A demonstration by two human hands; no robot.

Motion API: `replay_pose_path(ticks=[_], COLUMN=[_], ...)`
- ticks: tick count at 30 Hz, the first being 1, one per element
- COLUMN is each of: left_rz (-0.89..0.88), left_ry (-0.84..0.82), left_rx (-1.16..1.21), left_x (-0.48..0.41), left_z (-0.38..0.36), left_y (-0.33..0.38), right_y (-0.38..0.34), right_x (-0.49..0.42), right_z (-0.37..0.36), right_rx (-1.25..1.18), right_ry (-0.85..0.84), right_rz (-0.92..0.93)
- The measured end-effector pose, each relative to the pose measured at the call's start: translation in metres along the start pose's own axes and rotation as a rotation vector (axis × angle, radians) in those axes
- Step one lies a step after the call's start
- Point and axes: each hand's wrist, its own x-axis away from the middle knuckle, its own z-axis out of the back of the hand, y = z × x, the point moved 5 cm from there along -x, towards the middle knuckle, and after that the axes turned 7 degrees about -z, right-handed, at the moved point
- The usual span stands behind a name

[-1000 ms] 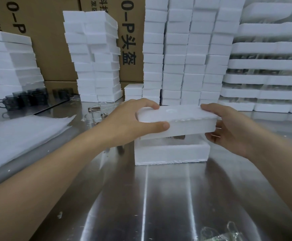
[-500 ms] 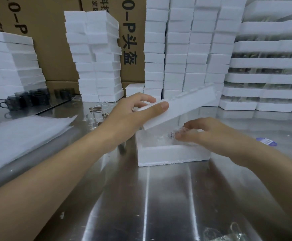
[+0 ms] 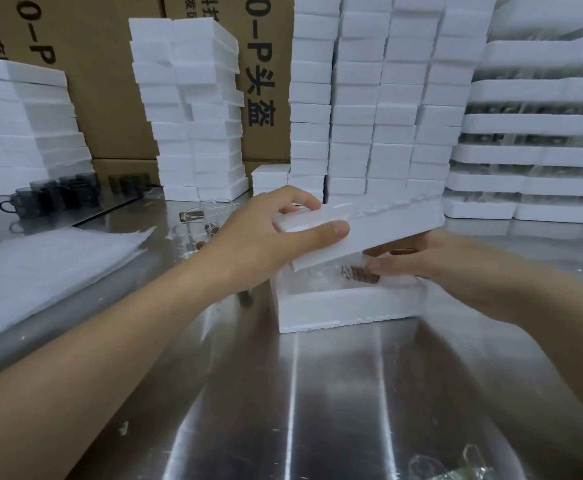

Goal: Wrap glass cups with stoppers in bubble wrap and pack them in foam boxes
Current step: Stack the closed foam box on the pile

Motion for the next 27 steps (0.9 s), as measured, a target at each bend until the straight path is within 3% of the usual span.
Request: replay_pose_path(ticks=[2,6,12,27], left_rz=[-0.011,-0.021,-0.001,-0.022], left_ry=[-0.031,-0.098,-0.166,-0.419], left_rx=[-0.053,-0.165,-0.256,-0.201], left_x=[0.001,0.003,0.005,0.006], left_z=[0.001,0.002,-0.002,-0.008], left_y=[0.002,0.007,0.006,-0.009], right_y=[0.005,0.018,0.024,0.027], right_x=[0.0,-0.004,-0.008,-0.013], right_z=[0.012,0.037,0.03,0.019], right_rx=[-0.107,-0.286,-0.432,-0.411], right_ry=[-0.03,0.165,0.132,0.04], right_rz=[-0.011,-0.127,-0.168,-0.127])
